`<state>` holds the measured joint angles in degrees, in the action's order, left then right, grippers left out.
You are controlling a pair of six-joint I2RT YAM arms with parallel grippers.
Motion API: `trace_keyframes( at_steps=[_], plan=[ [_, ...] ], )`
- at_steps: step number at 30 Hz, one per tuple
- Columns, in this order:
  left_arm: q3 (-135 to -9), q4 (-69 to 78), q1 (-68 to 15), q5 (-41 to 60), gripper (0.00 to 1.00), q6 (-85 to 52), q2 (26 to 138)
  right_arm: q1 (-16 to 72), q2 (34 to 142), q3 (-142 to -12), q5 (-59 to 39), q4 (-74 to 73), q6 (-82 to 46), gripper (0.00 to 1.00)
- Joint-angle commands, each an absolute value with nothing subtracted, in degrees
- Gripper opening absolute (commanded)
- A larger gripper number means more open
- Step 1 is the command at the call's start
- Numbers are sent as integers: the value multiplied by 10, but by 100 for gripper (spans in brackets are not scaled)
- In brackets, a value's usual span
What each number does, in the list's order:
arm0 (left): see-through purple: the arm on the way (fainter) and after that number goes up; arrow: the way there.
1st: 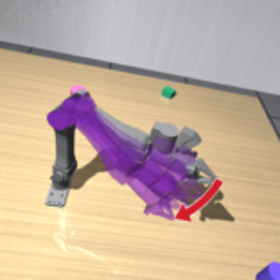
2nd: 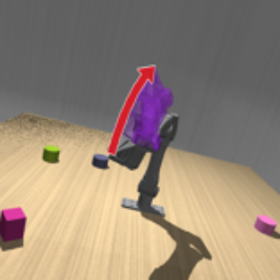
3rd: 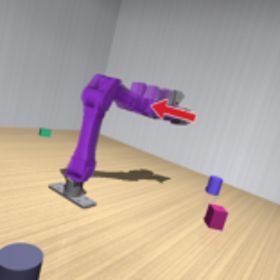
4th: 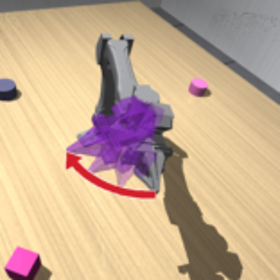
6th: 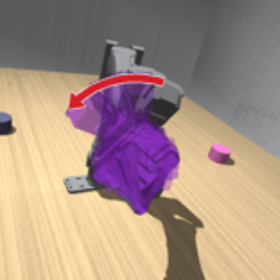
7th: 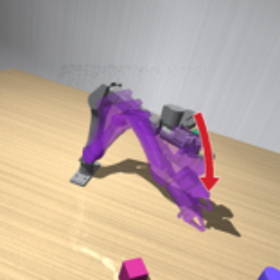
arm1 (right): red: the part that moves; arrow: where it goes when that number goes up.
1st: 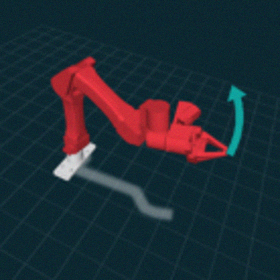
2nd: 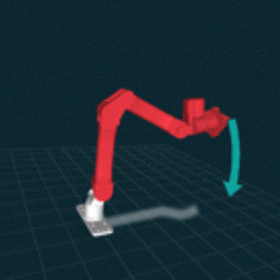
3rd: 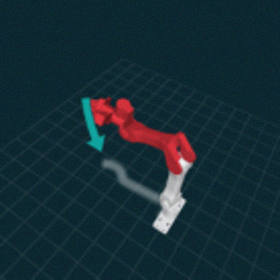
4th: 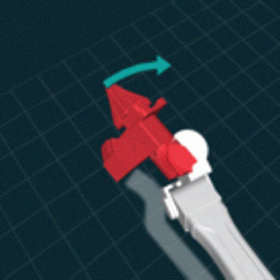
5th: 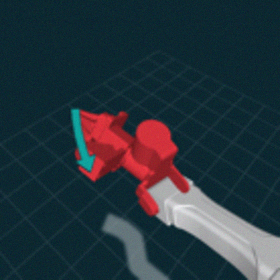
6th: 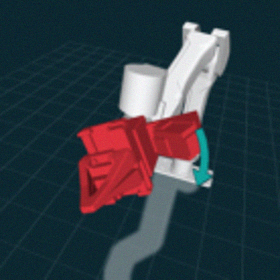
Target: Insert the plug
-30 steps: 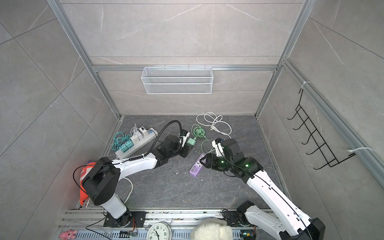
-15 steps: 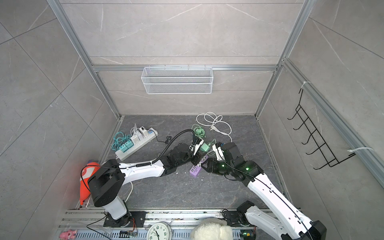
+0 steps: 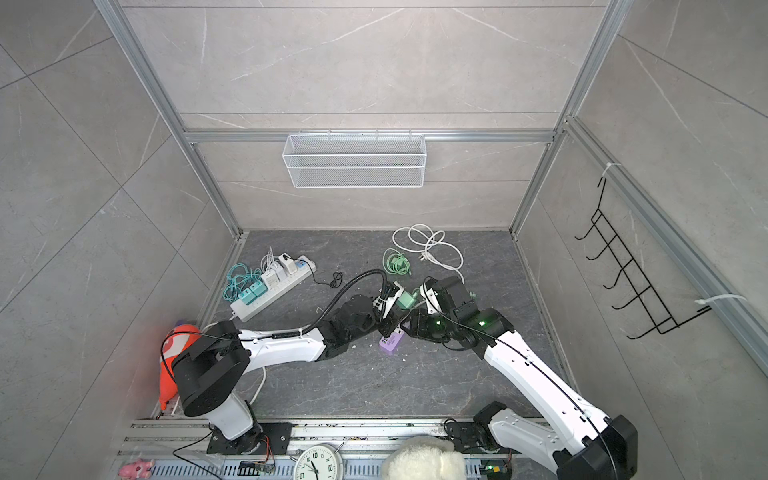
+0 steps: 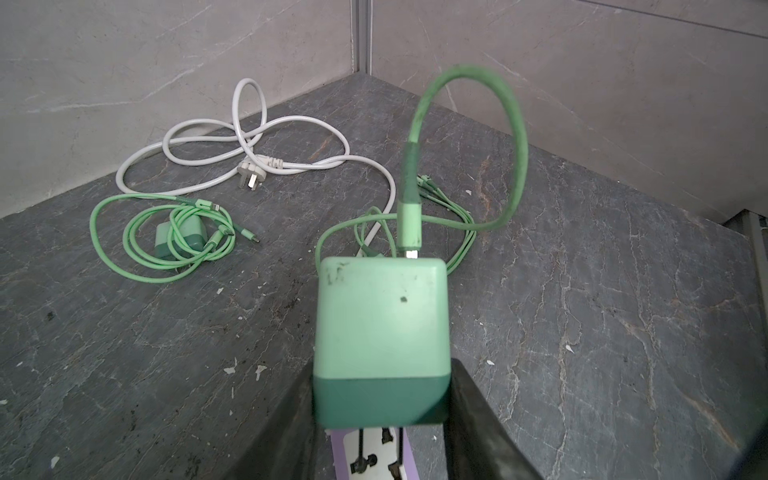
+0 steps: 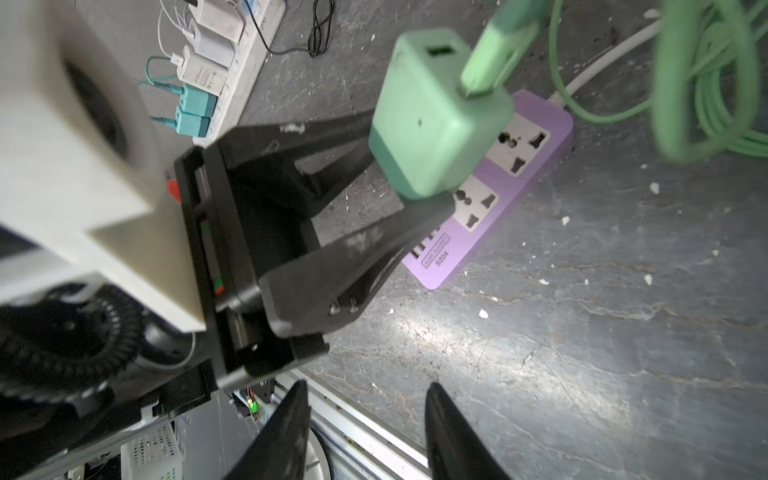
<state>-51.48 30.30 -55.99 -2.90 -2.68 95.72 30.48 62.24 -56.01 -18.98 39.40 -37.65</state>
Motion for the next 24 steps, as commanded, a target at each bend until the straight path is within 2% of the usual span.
trace_keyframes(
  at_steps=[1,17,24],
  plan=[
    [-509,356,-565,-34,24,-11,917,308,643,-604,-143,412,-368,48],
    [-473,352,-576,-37,22,-11,855,297,733,-676,-105,412,-350,44],
    [-473,348,-577,-11,22,-17,852,293,739,-662,-179,349,-347,44]
  ],
)
